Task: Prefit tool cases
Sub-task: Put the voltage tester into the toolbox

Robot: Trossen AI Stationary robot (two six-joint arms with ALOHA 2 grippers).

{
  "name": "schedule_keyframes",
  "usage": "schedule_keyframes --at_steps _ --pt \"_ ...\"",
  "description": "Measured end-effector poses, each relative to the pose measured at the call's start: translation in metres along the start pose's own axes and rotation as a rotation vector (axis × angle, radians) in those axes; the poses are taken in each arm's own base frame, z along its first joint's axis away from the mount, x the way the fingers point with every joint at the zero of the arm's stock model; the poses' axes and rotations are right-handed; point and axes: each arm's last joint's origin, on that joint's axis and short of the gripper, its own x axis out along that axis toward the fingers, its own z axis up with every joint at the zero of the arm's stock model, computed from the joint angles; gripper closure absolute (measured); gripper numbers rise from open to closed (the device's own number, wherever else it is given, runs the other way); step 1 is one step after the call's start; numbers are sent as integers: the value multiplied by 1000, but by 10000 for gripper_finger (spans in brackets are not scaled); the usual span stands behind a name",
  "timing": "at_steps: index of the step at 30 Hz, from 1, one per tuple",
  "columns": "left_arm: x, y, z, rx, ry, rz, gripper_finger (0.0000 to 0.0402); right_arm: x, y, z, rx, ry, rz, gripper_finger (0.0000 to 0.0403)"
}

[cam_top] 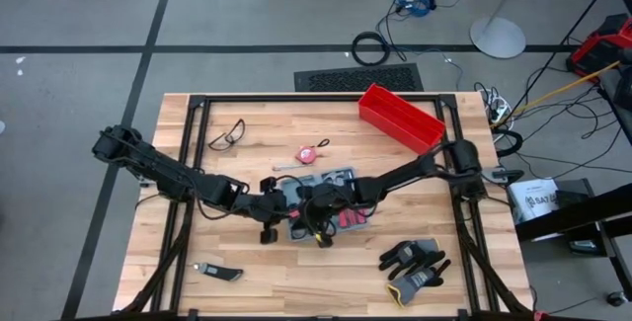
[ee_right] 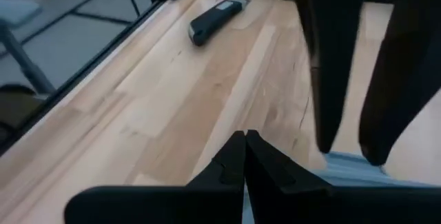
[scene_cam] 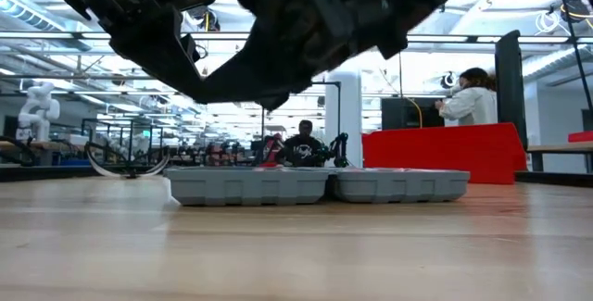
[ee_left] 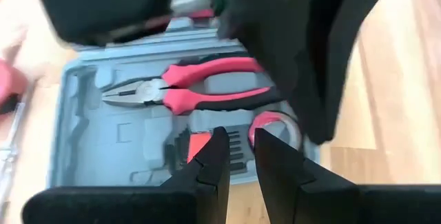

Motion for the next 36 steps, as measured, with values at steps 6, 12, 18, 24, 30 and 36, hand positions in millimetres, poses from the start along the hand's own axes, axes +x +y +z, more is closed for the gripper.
schedule_keyframes --at_steps 6,12,18,24,30,36 --pt "0 6 1 20 -41 152 331 -36 4 27 -145 69 -132 403" --pt "0 32 9 133 -83 468 331 -91 -20 35 -179 316 -421 403" --pt "-3 112 26 225 -4 641 331 -159 -77 18 -14 409 -618 403" --pt "-8 173 12 254 95 289 331 -198 -116 -13 222 300 -611 403" --pt "-11 173 0 257 188 161 331 -204 -126 -23 274 272 -568 377" --pt "-10 165 -2 194 207 97 331 -202 -125 -20 273 242 -549 320"
